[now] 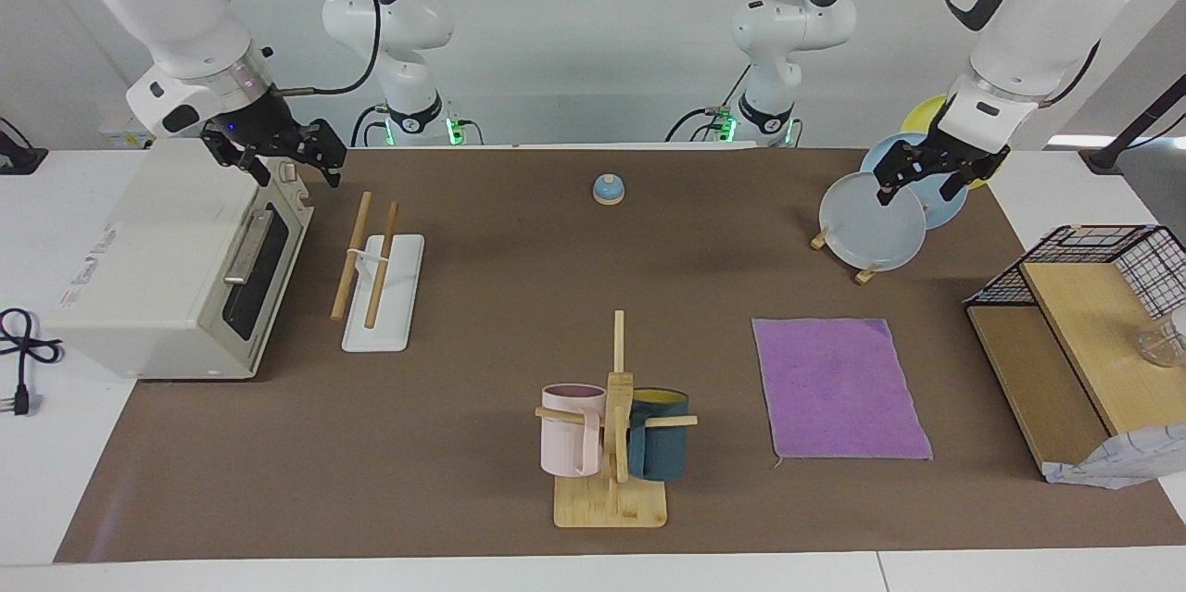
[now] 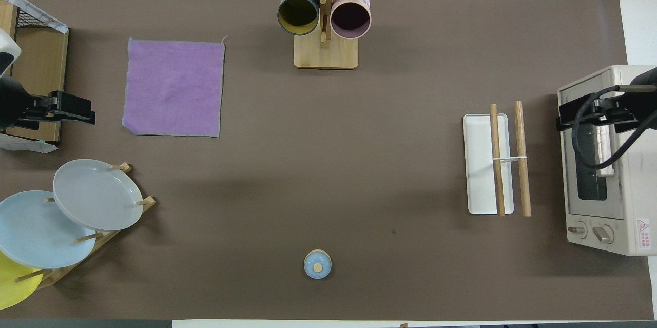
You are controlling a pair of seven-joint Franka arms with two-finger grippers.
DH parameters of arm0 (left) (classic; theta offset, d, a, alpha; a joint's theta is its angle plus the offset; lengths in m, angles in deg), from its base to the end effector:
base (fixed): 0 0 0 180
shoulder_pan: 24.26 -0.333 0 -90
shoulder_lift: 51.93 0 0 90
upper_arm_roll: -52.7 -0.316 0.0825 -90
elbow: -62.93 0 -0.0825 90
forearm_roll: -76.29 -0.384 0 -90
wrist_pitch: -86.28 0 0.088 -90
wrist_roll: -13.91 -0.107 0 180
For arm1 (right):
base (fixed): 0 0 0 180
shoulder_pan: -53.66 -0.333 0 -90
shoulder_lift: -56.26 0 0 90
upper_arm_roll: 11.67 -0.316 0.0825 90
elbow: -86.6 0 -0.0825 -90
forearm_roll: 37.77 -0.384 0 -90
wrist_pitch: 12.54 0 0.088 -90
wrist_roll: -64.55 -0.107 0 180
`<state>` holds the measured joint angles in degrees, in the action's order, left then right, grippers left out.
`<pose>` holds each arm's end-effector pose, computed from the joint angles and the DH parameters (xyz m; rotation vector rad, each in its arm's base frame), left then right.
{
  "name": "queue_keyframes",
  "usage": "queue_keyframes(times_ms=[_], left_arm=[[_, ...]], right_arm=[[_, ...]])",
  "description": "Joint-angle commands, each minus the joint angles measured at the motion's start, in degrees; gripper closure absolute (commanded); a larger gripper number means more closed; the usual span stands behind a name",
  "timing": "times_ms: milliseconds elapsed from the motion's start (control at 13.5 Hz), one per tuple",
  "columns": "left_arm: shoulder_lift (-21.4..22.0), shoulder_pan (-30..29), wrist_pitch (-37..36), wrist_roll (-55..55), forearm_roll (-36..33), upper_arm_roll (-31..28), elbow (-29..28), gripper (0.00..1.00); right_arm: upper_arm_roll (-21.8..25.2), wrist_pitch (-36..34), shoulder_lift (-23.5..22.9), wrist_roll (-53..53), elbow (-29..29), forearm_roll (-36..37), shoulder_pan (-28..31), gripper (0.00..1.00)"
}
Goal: Fold towel and hang on rack
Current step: 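Move the left gripper toward the purple towel's near edge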
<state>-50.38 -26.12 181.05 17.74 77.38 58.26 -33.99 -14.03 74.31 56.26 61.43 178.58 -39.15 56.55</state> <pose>0.5496 -0.0381 0.5893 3.1259 0.0063 -0.0182 0.5472 -0.0024 0.6038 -3.1148 0.0989 0.1404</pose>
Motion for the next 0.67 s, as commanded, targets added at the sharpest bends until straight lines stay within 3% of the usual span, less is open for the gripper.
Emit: queue_keyframes(times_ms=[0, 591], left_arm=[[1.3, -0.2, -0.5, 0.0, -0.8, 0.1, -0.8, 0.00], [1.4, -0.3, -1.2, 0.1, -0.8, -0.1, -1.1, 0.00]], right_arm=[[-0.5, 0.5, 0.6, 0.9, 0.5, -1.1, 0.9, 0.00], [-0.6, 0.7, 0.6, 1.1, 0.5, -0.6, 0.5, 0.00]])
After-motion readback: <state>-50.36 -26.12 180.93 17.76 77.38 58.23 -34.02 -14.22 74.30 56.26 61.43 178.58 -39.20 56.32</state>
